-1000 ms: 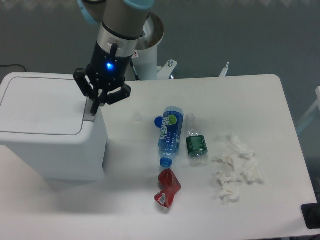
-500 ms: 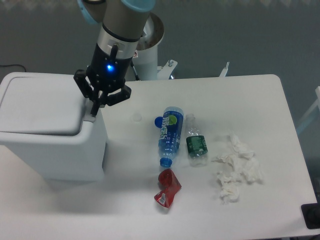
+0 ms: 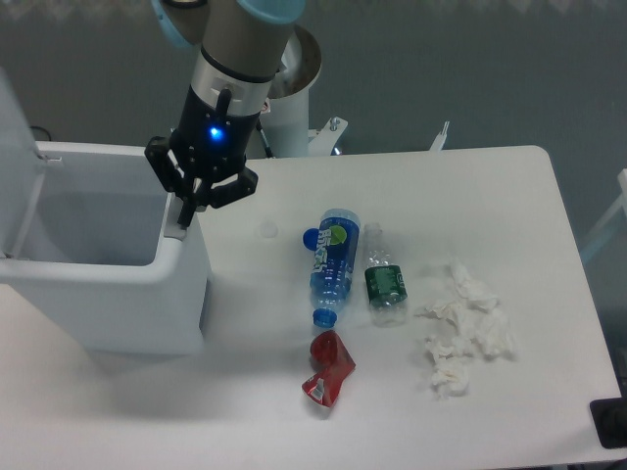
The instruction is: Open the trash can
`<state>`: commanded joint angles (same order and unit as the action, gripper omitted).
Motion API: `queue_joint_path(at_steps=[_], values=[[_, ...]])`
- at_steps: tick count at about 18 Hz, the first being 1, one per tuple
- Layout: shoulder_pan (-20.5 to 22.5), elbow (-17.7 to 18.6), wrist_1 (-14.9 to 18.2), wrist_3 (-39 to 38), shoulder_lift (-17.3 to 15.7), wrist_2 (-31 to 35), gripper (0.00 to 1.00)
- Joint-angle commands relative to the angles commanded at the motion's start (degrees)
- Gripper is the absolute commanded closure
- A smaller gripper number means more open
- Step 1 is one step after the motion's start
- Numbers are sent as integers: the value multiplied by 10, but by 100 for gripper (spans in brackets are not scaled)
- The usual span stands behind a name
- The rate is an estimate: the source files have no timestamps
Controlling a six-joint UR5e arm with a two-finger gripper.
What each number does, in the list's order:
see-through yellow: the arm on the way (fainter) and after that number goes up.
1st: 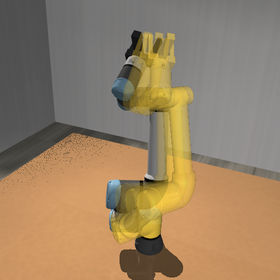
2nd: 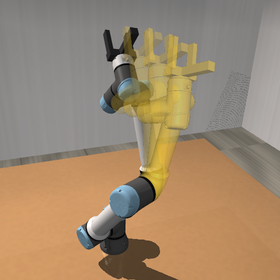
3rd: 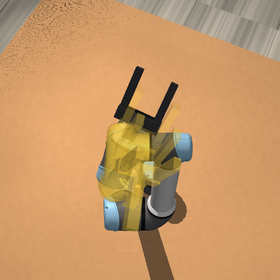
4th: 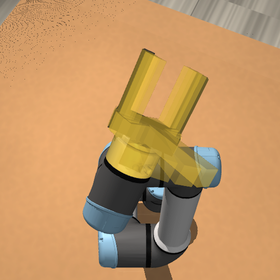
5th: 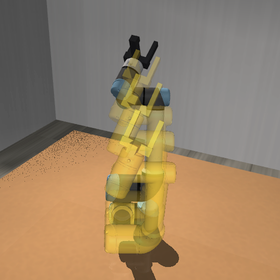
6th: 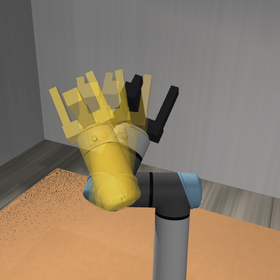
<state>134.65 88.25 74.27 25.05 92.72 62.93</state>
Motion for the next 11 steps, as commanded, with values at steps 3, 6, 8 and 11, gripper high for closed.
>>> queue_joint_path(at_steps=[3,6,8,11], values=[[16,-4,-12,3,6,0,40],[49,-4,-21,21,11,4,0],[74,-4,-21,24,11,5,0],[103,-6,-25,54,12,5,0]])
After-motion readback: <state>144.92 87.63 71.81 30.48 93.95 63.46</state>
